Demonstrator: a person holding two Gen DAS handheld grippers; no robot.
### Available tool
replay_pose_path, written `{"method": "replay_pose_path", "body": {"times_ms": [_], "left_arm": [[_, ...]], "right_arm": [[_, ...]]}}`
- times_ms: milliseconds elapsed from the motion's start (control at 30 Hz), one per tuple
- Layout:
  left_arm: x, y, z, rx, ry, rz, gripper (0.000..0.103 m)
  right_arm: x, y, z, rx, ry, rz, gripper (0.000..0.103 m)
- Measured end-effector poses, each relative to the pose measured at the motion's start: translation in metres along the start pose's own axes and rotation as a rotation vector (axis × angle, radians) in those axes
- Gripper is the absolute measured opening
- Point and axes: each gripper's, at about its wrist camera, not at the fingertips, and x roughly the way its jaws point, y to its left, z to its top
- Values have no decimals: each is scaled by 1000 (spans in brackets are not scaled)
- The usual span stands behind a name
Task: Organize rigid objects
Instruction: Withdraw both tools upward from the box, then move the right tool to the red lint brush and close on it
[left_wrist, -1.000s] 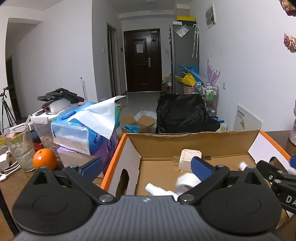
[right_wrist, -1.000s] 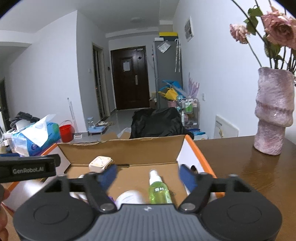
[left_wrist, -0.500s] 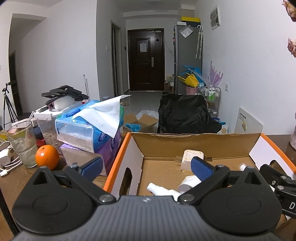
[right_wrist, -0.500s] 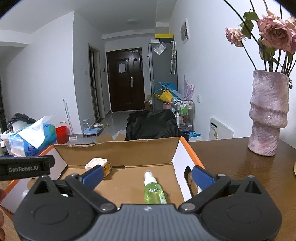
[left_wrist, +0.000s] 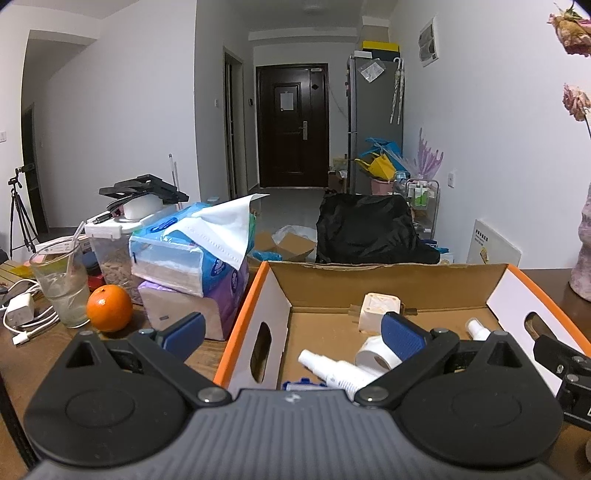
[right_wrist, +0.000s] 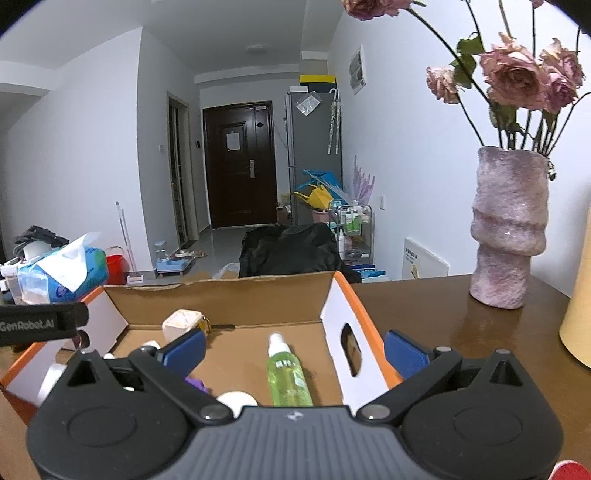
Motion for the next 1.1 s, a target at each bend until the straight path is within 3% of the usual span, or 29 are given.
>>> {"method": "replay_pose_path", "body": {"times_ms": [467, 1100], "left_arm": [[-51, -3, -21, 15, -4, -25, 103], [-119, -15, -67, 37, 48, -76, 103]], "right_arm": [[-54, -12, -21, -19, -2, -38, 103], [-131, -49, -58, -52, 22, -111, 103]]}}
